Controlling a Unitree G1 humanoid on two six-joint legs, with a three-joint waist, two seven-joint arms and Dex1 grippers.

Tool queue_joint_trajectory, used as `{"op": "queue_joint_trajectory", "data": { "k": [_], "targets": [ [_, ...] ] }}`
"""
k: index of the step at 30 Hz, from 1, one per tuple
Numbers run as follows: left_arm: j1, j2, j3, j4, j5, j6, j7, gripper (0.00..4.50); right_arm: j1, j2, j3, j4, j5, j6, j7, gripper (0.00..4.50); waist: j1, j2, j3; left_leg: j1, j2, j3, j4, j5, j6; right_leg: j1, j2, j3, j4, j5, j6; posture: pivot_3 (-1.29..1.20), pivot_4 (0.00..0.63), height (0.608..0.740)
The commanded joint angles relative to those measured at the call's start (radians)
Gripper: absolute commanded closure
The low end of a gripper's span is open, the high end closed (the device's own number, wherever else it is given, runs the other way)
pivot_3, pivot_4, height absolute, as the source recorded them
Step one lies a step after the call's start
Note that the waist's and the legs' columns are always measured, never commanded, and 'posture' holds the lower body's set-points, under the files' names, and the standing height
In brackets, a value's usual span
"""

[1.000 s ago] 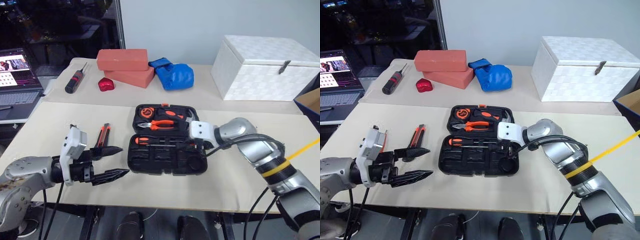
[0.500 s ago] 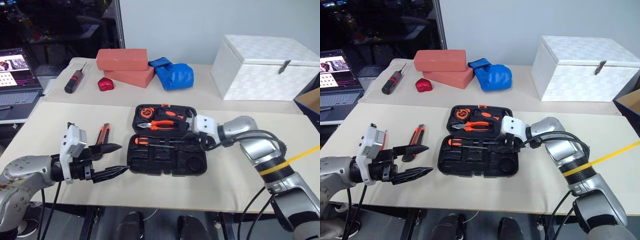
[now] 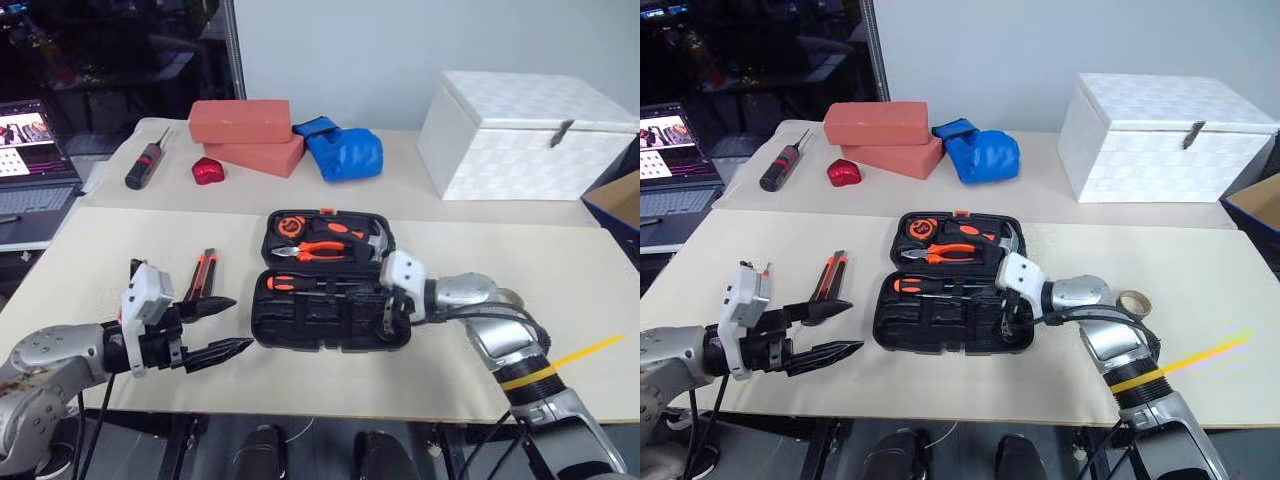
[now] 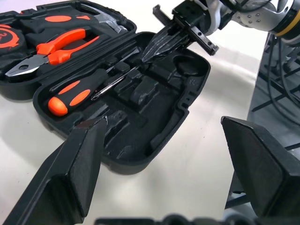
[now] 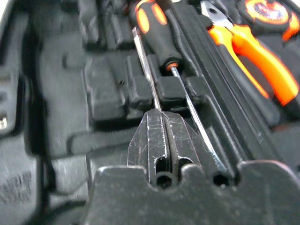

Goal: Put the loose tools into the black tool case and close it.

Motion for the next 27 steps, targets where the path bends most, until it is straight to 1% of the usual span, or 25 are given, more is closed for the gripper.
{"op": "queue_joint_trajectory", "data": {
  "k": [1,3,5,6,8,10,11,14,18,19,20,22,23,24,25,26,27],
  "targets": [
    [0.025,-0.035,0.054,0.003,0.03,-0.041,0.066,0.31,0.041,-0.007,-0.022,-0.022,0.016,0.031,0.002,4.47,0.002,0.0,0.0,0.001,0.0,-0.001,0.0,0.0,0.0,0.001,0.0,0.0,0.0,0.0,0.0,0.0,0.15,0.74],
    [0.019,-0.097,0.072,0.017,0.093,-0.072,0.19,0.31,0.051,0.021,-0.099,-0.139,0.125,0.091,-0.021,4.47,0.006,0.0,0.0,0.003,0.001,-0.004,-0.001,0.0,0.0,0.002,-0.002,0.0,0.0,0.0,0.0,0.0,0.15,0.74],
    [-0.03,-0.144,0.103,0.056,0.175,0.035,0.434,0.31,0.062,0.016,-0.186,-0.306,0.33,0.209,0.024,4.47,0.009,0.001,0.001,0.003,0.0,-0.005,-0.004,0.0,0.0,0.001,-0.004,0.001,-0.001,0.0,0.0,0.0,0.15,0.74],
    [-0.051,-0.148,0.117,0.069,0.19,0.101,0.513,0.31,0.064,0.002,-0.211,-0.368,0.392,0.272,0.033,4.19,0.012,0.002,0.003,0.003,-0.001,-0.005,-0.004,0.0,0.0,0.001,-0.004,0.001,0.0,0.0,-0.001,0.0,0.15,0.74],
    [-0.101,-0.152,0.147,0.104,0.185,0.198,0.601,0.31,0.083,-0.034,-0.253,-0.479,0.498,0.357,0.045,3.7,0.014,0.002,0.003,0.001,-0.001,-0.005,-0.004,0.0,0.0,0.001,-0.003,0.003,0.002,0.001,0.0,0.0,0.15,0.74],
    [-0.152,-0.152,0.155,0.14,0.196,0.246,0.66,0.31,0.104,-0.072,-0.29,-0.554,0.564,0.419,0.04,3.02,0.016,0.001,0.003,0.001,-0.001,-0.007,-0.004,0.001,0.0,0.002,0.0,0.002,0.002,0.001,0.0,0.0,0.15,0.74],
    [-0.18,-0.149,0.155,0.164,0.208,0.272,0.689,0.31,0.116,-0.092,-0.305,-0.581,0.585,0.439,0.04,2.75,0.017,0.0,0.003,0.001,-0.001,-0.008,-0.005,0.0,0.0,0.002,0.001,0.001,0.001,0.001,0.0,0.0,0.15,0.74],
    [-0.27,-0.13,0.151,0.256,0.214,0.372,0.736,0.31,0.144,-0.137,-0.331,-0.625,0.603,0.458,0.034,1.71,0.023,-0.001,0.004,0.003,-0.002,-0.008,-0.008,0.0,0.0,0.002,0.0,0.0,-0.002,-0.001,-0.002,0.0,0.15,0.74],
    [-0.376,-0.094,0.068,0.422,0.283,0.415,0.759,0.31,0.155,-0.17,-0.359,-0.649,0.599,0.46,0.012,0.34,0.02,-0.002,0.004,0.002,-0.003,-0.007,-0.008,0.0,0.0,0.004,-0.001,0.001,-0.002,-0.001,-0.003,0.0,0.15,0.74],
    [-0.398,-0.091,0.05,0.464,0.302,0.417,0.765,0.31,0.157,-0.175,-0.363,-0.652,0.593,0.456,0.006,0.06,0.02,-0.002,0.004,0.002,-0.003,-0.006,-0.008,0.0,0.0,0.004,-0.001,0.001,-0.002,0.0,-0.002,0.0,0.15,0.74],
    [-0.412,-0.09,0.036,0.494,0.312,0.417,0.762,0.31,0.159,-0.177,-0.366,-0.654,0.587,0.452,-0.001,0.06,0.019,-0.002,0.004,0.002,-0.003,-0.006,-0.008,0.0,0.0,0.004,-0.001,0.001,-0.002,0.0,-0.002,0.0,0.15,0.74],
    [-0.423,-0.084,0.012,0.544,0.332,0.405,0.745,0.84,0.167,-0.188,-0.366,-0.662,0.573,0.445,-0.008,0.0,0.017,-0.003,0.004,0.002,-0.002,-0.006,-0.009,0.0,0.0,0.003,-0.001,0.0,-0.002,0.0,-0.002,0.0,0.15,0.74],
    [-0.423,-0.081,0.005,0.557,0.338,0.397,0.736,0.9,0.173,-0.193,-0.366,-0.666,0.567,0.441,-0.01,0.0,0.017,-0.003,0.004,0.002,-0.002,-0.006,-0.009,0.0,0.0,0.003,-0.001,0.001,-0.002,0.001,-0.001,0.0,0.15,0.74],
    [-0.423,-0.08,0.002,0.565,0.344,0.392,0.73,1.35,0.177,-0.197,-0.367,-0.67,0.564,0.438,-0.011,0.0,0.017,-0.003,0.004,0.002,-0.002,-0.006,-0.009,0.0,0.0,0.003,-0.001,0.001,-0.002,0.002,-0.001,0.0,0.15,0.74],
    [-0.423,-0.079,0.002,0.57,0.342,0.391,0.717,1.69,0.183,-0.197,-0.373,-0.676,0.571,0.44,-0.016,0.0,0.018,-0.003,0.004,0.002,-0.003,-0.006,-0.01,0.0,0.0,0.003,-0.001,0.001,-0.002,0.004,-0.003,0.0,0.15,0.74],
    [-0.424,-0.079,0.002,0.573,0.339,0.393,0.707,2.17,0.187,-0.198,-0.378,-0.68,0.578,0.442,-0.02,0.0,0.018,-0.003,0.004,0.002,-0.003,-0.006,-0.01,0.0,0.0,0.003,-0.001,0.001,-0.002,0.004,-0.004,0.0,0.15,0.74],
    [-0.417,-0.081,0.014,0.565,0.332,0.383,0.693,2.41,0.196,-0.197,-0.385,-0.687,0.578,0.438,-0.028,0.0,0.018,-0.003,0.004,0.002,-0.002,-0.006,-0.011,0.0,0.0,0.003,-0.001,0.001,-0.002,0.004,-0.004,0.0,0.15,0.74]
  ]
}}
